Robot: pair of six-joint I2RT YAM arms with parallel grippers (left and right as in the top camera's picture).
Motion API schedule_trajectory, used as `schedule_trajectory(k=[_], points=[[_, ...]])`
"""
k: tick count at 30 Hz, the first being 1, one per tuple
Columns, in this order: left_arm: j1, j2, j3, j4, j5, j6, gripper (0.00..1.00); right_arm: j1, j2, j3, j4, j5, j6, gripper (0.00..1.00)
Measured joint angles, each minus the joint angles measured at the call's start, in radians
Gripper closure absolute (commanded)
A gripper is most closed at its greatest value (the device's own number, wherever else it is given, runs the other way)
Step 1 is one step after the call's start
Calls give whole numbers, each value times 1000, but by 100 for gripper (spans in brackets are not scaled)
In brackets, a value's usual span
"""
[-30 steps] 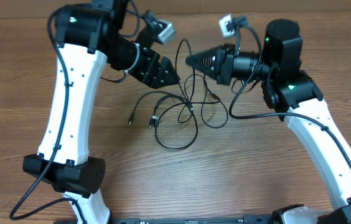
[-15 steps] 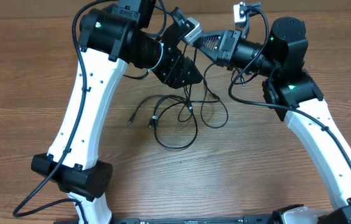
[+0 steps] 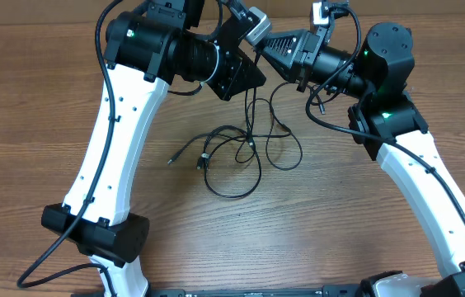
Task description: Untangle cables
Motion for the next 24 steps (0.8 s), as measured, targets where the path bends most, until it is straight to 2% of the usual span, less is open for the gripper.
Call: schedule_trajectory(k=[1, 3, 6, 10, 14, 18, 24], points=[[0, 0, 0, 0, -5, -2, 96, 0, 0, 0, -9, 0, -8, 86], [1, 0, 1, 1, -25, -6, 96, -3, -2, 3, -63, -3, -47, 68], [12, 0, 23, 2, -78, -13, 96, -7, -5, 11, -220, 0, -145, 58], [46, -13, 120, 2, -177, -29, 96, -24, -5, 16, -515, 84, -309, 50], [83, -75, 207, 9, -246, -50, 96, -37, -5, 16, -723, 226, -442, 43], [128, -160, 263, 66, -245, -83, 95, -37, -5, 16, -843, 343, -554, 38], [217, -265, 292, 285, -103, -190, 96, -36, -5, 16, -887, 354, -763, 37]])
